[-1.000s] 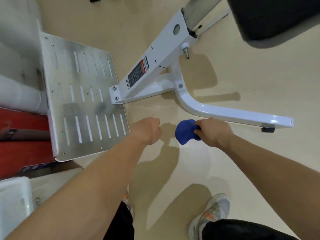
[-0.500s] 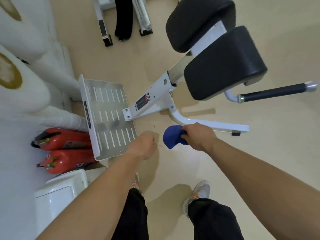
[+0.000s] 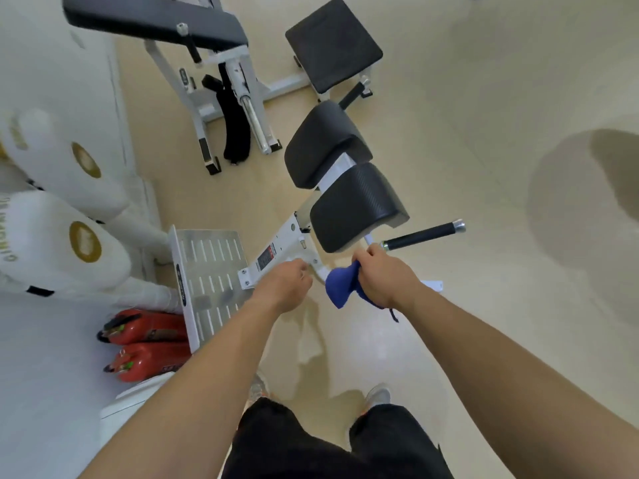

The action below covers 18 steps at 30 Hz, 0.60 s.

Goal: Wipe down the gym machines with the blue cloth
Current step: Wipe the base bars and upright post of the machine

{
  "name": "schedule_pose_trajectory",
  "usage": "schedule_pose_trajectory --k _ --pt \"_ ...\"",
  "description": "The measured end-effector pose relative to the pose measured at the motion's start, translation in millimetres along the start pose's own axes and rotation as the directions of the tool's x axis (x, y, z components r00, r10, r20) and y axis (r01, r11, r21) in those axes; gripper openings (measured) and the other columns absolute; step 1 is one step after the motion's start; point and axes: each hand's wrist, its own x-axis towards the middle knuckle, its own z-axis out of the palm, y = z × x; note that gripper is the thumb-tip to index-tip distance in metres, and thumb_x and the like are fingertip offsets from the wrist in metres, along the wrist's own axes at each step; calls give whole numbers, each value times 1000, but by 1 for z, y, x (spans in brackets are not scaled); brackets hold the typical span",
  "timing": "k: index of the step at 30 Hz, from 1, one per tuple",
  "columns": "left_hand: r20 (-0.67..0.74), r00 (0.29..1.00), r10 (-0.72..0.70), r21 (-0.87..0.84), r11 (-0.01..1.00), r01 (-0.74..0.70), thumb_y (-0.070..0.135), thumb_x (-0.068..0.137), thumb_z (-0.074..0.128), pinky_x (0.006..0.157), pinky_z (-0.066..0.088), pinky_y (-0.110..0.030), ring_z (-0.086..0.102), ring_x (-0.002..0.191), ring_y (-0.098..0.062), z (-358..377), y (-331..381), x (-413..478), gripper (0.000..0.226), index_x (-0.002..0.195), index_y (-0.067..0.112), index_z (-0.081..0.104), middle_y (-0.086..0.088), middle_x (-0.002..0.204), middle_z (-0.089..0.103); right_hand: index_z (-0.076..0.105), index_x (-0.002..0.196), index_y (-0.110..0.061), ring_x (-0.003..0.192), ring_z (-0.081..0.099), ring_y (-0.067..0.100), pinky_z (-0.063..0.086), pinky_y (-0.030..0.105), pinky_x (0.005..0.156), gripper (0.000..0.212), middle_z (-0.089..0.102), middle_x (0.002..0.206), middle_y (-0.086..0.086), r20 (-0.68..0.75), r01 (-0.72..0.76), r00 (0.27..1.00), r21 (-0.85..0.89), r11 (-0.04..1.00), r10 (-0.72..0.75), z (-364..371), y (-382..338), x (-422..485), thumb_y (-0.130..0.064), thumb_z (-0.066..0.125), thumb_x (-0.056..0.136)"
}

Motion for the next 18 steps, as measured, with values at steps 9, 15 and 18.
schedule_pose_trajectory --k 9,15,18 --pt "-14 999 30 65 997 -29 31 99 42 95 48 -41 56 116 -24 -2 123 11 39 136 20 49 -3 131 58 51 116 -31 94 58 29 49 40 81 29 61 113 4 68 11 998 -73 997 -6 -95 109 -13 -22 30 98" --pt "-35 996 87 34 996 -86 32 101 45 98 48 -37 57 116 -21 -22 192 93 39 138 21 49 0 131 59 52 111 -25 92 57 29 43 37 74 32 58 106 4 12 2 1000 -202 979 0 -152 168 33 -42 25 105" --pt "-48 992 114 11 993 -114 33 102 44 100 47 -37 58 117 -22 -37 227 143 38 138 20 49 0 131 60 55 110 -26 90 56 26 39 34 70 34 58 103 1 -55 -29 998 -235 972 16 -186 200 57 -43 27 104"
